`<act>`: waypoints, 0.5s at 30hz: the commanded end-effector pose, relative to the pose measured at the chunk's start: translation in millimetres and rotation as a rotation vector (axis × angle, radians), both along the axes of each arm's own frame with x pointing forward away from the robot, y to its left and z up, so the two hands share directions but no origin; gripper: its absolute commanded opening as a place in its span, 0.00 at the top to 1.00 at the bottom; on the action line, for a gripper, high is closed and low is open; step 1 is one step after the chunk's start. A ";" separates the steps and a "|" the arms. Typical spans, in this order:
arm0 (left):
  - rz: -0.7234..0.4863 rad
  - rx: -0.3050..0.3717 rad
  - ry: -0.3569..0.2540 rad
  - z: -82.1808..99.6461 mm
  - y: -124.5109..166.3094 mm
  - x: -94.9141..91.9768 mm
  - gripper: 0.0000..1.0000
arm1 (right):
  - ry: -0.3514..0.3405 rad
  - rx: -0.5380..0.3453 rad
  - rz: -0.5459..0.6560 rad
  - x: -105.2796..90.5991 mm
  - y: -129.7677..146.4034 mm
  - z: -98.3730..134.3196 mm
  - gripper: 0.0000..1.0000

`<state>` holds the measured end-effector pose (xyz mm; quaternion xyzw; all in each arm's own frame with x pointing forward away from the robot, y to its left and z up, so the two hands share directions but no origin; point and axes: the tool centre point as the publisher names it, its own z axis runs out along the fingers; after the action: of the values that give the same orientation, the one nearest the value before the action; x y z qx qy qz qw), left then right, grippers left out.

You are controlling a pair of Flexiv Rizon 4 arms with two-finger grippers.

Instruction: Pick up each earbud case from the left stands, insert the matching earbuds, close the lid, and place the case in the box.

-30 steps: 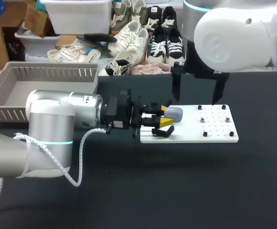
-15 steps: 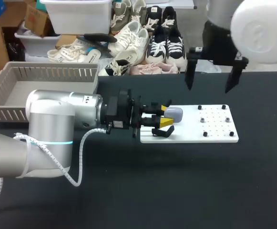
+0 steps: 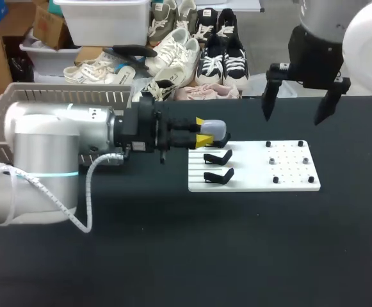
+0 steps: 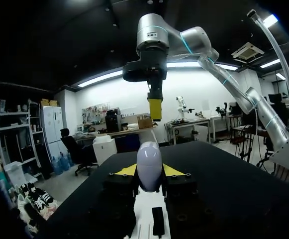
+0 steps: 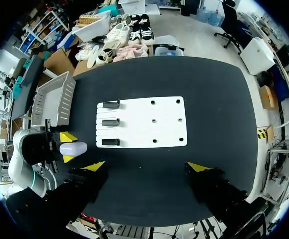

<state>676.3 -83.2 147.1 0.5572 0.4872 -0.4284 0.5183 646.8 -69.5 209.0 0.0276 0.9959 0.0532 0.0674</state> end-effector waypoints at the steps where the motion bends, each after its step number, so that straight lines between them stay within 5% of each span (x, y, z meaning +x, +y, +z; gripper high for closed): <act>1: 0.144 0.045 -0.010 17.0 31.0 -10.2 1.00 | -0.006 -0.002 -0.004 -2.1 0.0 -0.1 0.00; 10: 0.387 0.130 0.016 22.1 102.6 7.4 1.00 | -0.006 -0.002 -0.004 -2.1 0.0 -0.1 0.00; 15: 0.470 0.114 0.057 21.5 137.3 18.1 1.00 | -0.006 -0.002 -0.004 -2.1 0.0 -0.1 0.00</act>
<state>706.3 32.2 163.6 0.4883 0.6190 -0.3310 0.5185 646.7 -69.3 209.3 0.0281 0.9959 0.0526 0.0680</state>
